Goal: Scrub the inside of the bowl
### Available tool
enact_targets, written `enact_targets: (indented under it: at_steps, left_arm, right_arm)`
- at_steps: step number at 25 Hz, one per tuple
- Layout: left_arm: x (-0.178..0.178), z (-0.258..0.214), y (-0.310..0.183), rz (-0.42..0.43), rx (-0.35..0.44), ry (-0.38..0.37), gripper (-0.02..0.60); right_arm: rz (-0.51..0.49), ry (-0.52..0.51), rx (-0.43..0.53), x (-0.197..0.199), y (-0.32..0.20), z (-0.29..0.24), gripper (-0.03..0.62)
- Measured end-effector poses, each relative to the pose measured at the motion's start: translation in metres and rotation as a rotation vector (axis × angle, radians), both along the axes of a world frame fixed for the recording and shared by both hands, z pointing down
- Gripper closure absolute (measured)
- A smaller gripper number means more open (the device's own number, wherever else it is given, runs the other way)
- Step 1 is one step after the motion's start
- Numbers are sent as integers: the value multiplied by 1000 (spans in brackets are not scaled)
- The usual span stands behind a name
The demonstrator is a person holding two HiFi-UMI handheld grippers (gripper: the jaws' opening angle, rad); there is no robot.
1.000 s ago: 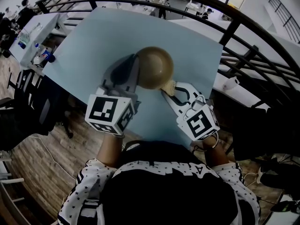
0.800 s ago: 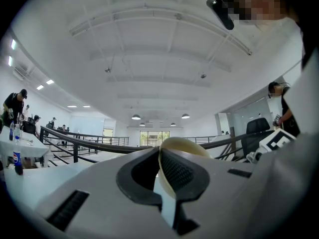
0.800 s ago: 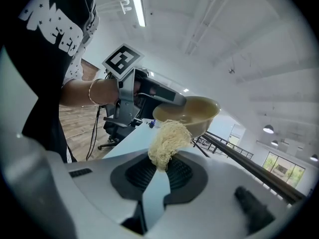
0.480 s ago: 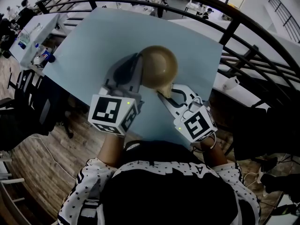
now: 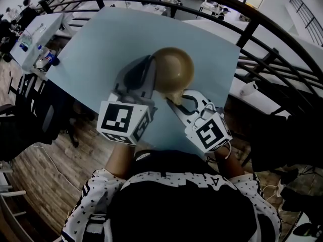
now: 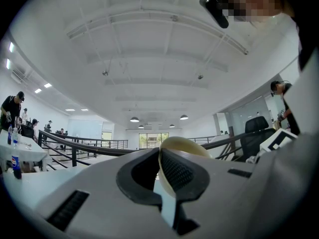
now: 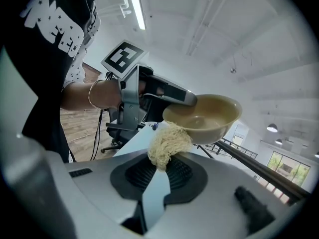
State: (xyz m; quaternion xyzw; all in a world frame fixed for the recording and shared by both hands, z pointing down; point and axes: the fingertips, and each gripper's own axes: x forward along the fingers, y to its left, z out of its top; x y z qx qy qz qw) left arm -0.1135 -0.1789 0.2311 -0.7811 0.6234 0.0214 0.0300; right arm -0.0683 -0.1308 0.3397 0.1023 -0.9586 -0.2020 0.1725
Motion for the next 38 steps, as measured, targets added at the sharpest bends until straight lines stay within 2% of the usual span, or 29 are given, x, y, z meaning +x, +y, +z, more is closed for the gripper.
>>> enact_targets:
  at_steps: [25, 38]
  left_arm:
    - [19, 4, -5, 41, 3, 33, 558]
    - [21, 3, 0, 41, 17, 36, 558]
  right_arm:
    - [-19, -12, -1, -11, 6, 1, 536]
    - [-33, -23, -47, -17, 14, 4, 536]
